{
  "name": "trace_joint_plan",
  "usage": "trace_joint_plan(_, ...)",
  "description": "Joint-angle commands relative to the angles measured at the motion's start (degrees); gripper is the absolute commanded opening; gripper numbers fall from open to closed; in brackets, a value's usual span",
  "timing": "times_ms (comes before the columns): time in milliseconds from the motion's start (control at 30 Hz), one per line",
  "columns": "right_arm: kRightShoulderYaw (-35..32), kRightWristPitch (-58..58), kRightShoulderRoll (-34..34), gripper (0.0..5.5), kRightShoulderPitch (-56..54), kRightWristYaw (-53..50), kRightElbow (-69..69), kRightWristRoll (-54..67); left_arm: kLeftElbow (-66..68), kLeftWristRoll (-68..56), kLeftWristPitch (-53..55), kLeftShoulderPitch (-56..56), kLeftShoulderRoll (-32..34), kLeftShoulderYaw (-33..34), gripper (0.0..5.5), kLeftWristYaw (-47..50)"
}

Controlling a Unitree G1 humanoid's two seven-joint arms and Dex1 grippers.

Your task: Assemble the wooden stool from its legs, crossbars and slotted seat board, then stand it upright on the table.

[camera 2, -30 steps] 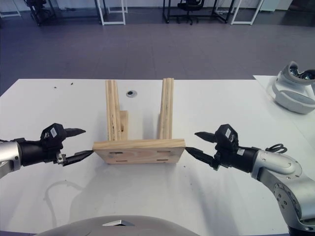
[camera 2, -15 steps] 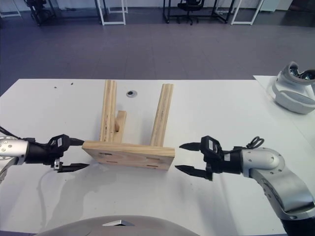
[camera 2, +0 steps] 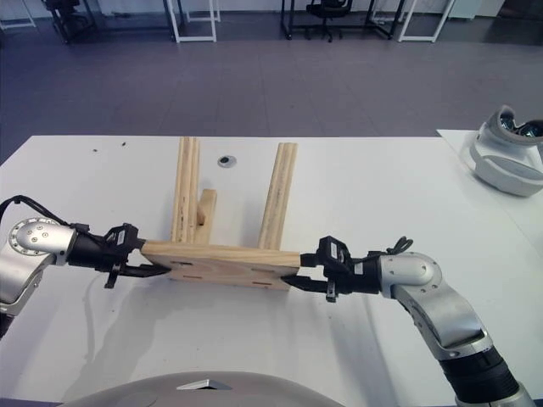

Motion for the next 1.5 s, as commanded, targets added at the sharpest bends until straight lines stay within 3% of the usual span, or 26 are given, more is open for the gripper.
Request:
trace_joint_plan(33,-0.16,-1.17,1.08,1.53,-2.34,0.31,-0.62,0.99,-0.60,1.29,-2.16,-2.47,-0.68,-1.06,1.49,-0.37)
trace_joint_plan(167,-5.54,5.37,-0.20,1.53,-8.86,1.54,-3.53,10.67,-6.48,-2.68,1.82,-6.01,1.60,1.36,1.47,-2.70)
trace_joint_plan(267,-12.38,22.17,-8.63,1.53,-22.85,4.78,-5.01,30.28,-12.69,-22.17,20.58,-18.98,6.52,7.29,1.43,-8.74)
trace_joint_plan(367,-14.15,37.47,-14.02,1.53,-38.31,5.46,2.21,44.80,-9.04,-36.25,39.15,-34.62,9.73,9.82,1.38,-12.28)
trace_joint_plan(433,-12.40,50.59,-16.07,1.53,-47.92,4.82,10.41,52.82,-3.07,-41.36,52.02,-43.63,10.29,8.28,1.34,-14.37)
trace_joint_plan(533,-5.36,64.68,-18.10,1.47,-60.17,12.92,18.31,50.65,6.49,-47.43,66.51,-54.32,11.03,1.63,1.31,-15.60)
trace_joint_plan(667,5.58,71.42,-16.30,1.34,-74.18,18.20,36.08,57.17,26.17,-52.41,81.36,-71.09,2.07,-4.65,1.31,-15.63)
trace_joint_plan(767,12.33,71.43,-25.12,1.34,-68.38,20.59,30.27,72.16,28.54,-65.41,83.08,-70.16,4.23,-14.76,1.31,-15.63)
trace_joint_plan(867,17.76,71.42,-29.39,1.34,-62.23,18.78,27.53,85.29,27.65,-79.14,83.09,-67.34,7.64,-24.27,1.31,-15.63)
trace_joint_plan(1000,17.88,71.41,-39.86,1.34,-50.33,27.97,17.95,87.93,24.60,-93.65,83.09,-68.37,13.68,-36.78,1.31,-15.63)
trace_joint_plan(1067,17.95,68.66,-40.52,1.34,-43.53,28.34,13.95,87.94,22.45,-95.81,83.09,-66.56,15.04,-39.93,1.31,-15.63)
trace_joint_plan(1167,19.67,64.31,-33.32,1.34,-39.69,20.42,18.52,87.94,23.59,-94.01,83.09,-62.88,15.16,-42.60,1.31,-15.60)
trace_joint_plan(1267,18.60,61.97,-30.84,1.35,-35.25,13.45,21.23,87.94,27.05,-86.08,83.08,-60.76,13.92,-41.86,1.31,-15.59)
trace_joint_plan(1300,17.86,60.88,-30.02,1.75,-33.32,9.56,23.17,87.93,28.21,-81.24,83.08,-59.78,13.31,-40.80,1.31,-15.41)
trace_joint_plan(1333,16.49,59.78,-29.70,2.05,-30.86,6.30,24.85,87.93,29.19,-76.42,83.08,-58.45,13.08,-39.39,1.68,-15.40)
trace_joint_plan(1500,7.90,57.62,-27.05,3.01,-23.31,-4.88,30.17,87.93,35.43,-58.82,79.53,-52.22,10.77,-31.48,2.58,-15.30)
